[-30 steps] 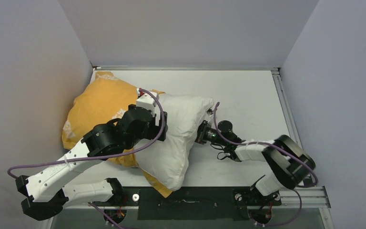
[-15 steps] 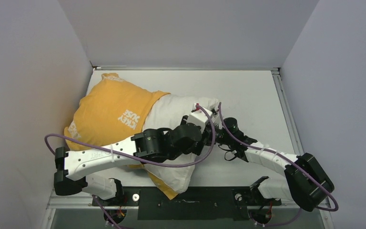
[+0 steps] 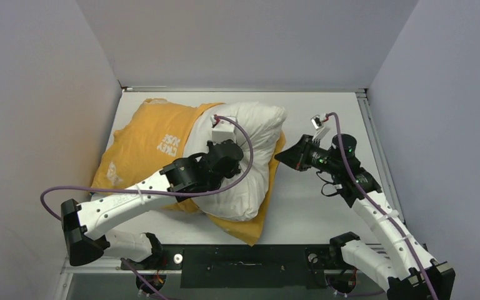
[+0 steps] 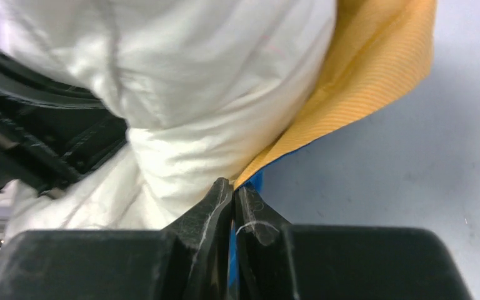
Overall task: Put the pillow into the pillowcase
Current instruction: Stuff the pillow into the pillowcase.
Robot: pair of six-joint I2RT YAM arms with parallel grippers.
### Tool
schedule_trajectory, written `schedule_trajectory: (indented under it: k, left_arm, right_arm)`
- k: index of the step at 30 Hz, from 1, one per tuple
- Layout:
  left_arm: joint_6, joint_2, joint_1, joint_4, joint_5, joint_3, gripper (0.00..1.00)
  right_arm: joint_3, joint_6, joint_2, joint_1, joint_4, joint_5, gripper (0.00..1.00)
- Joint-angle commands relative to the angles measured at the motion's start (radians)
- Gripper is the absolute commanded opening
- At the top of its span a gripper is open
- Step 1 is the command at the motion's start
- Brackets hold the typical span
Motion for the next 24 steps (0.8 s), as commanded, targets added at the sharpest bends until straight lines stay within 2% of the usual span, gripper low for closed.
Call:
schedule_trajectory:
  k: [1, 6, 10, 12, 15, 18, 20, 24]
  left_arm:
    - [0.043, -0.027, 0.065, -0.099, -0.08, -0.058, 0.0]
    - [0.048, -0.067, 0.09, -0.047, -0.089, -0.089, 0.0]
    - [0.11, -0.195, 0.127, 0.189, -0.005, -0.213, 0.0]
    - [0.123, -0.269, 0.147, 0.284, 0.029, -0.272, 0.0]
    - [0.125, -0.31, 0.178, 0.289, 0.042, -0.283, 0.0]
    - [0.135, -0.294, 0.186, 0.24, 0.044, -0.253, 0.0]
    - [0.139, -0.276, 0.186, 0.218, 0.043, -0.24, 0.0]
    - [0.143, -0.258, 0.188, 0.204, 0.051, -0.238, 0.0]
  right_arm:
    - [0.27, 0.018, -0.104, -0.06, 0.162, -0.135, 0.05]
    - [0.38, 0.127, -0.094, -0.06, 0.294, -0.182, 0.05]
    - [0.451, 0.205, -0.066, -0.06, 0.42, -0.214, 0.05]
    - [0.512, 0.174, -0.046, -0.06, 0.368, -0.205, 0.05]
    - [0.54, 0.031, -0.024, -0.06, 0.113, -0.128, 0.05]
    - [0.4, -0.014, -0.028, -0.06, 0.019, -0.087, 0.05]
    - [0.249, 0.0, -0.037, -0.06, 0.037, -0.086, 0.06]
    - [-0.062, 0.056, -0.032, -0.06, 0.177, -0.077, 0.29]
